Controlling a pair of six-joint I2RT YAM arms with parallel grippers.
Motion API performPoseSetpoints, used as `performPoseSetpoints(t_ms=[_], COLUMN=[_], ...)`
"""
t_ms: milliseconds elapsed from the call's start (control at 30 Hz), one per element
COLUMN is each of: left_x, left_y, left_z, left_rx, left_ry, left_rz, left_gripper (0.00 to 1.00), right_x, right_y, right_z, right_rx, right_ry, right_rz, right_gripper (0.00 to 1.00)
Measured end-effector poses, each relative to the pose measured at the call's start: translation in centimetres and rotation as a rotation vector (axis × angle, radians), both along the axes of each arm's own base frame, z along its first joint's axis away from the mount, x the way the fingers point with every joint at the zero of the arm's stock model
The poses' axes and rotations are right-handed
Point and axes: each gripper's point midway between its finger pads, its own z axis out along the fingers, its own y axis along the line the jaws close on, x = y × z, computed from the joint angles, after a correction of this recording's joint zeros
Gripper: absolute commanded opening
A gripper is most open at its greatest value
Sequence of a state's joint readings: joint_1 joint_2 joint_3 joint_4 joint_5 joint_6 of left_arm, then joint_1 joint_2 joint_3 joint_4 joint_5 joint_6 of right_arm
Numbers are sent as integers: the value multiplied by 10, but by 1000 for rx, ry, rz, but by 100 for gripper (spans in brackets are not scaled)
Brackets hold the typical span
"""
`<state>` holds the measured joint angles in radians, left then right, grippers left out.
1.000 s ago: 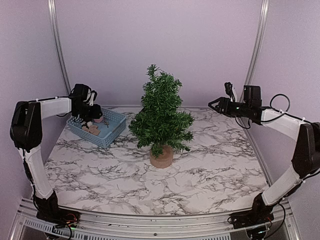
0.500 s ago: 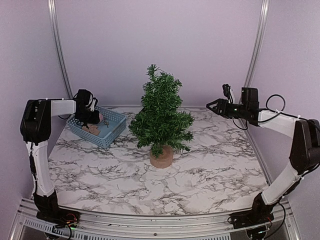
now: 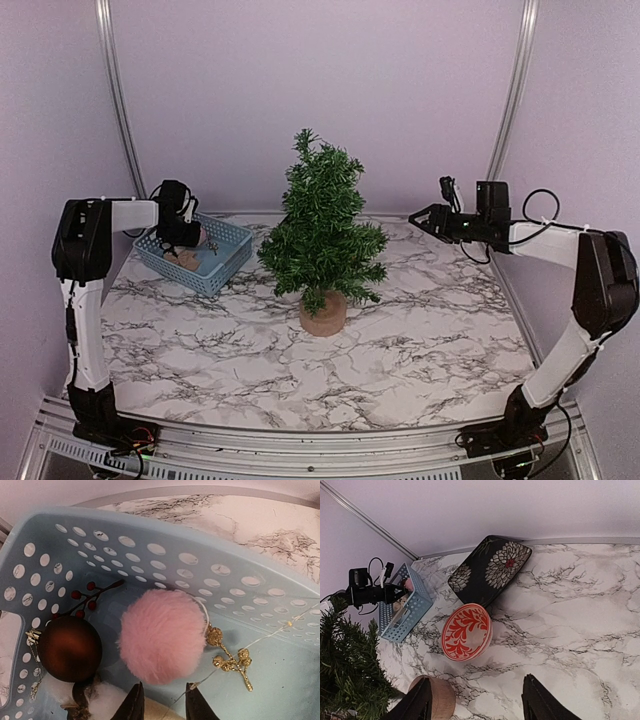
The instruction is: Decorate the small christmas tree
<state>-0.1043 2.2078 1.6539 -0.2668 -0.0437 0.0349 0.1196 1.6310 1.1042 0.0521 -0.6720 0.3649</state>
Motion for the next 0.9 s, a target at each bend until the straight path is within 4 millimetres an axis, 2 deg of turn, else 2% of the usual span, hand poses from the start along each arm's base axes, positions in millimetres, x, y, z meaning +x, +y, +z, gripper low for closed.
performPoseSetpoints(t_ms=[133,333,500,600,700,767,900], left_x=[-1,0,-6,-12,-16,-18,-23], left_y=[1,2,2,1,-1,-3,-12], left_z=[-6,-7,-11,-3,24,54,127], left_rx=[6,12,11,9,3,-7,-39], left_ry=[10,8,18,11,-31,-82,-222], left_rz=[4,0,-1,0,1,1,-4], left_gripper=[20,1,0,0,0,0,0], right_x=[2,2,2,2,0,-2,-7], right_y=[0,0,0,0,0,0,-1], right_z=[4,5,6,8,14,20,37], right_rx=[2,2,3,3,4,5,10], right_ry=[-8,-12,-12,-17,-30,-44,-80], right_rz=[0,0,-1,-1,-1,-1,0], right_gripper=[59,57,56,55,55,55,55])
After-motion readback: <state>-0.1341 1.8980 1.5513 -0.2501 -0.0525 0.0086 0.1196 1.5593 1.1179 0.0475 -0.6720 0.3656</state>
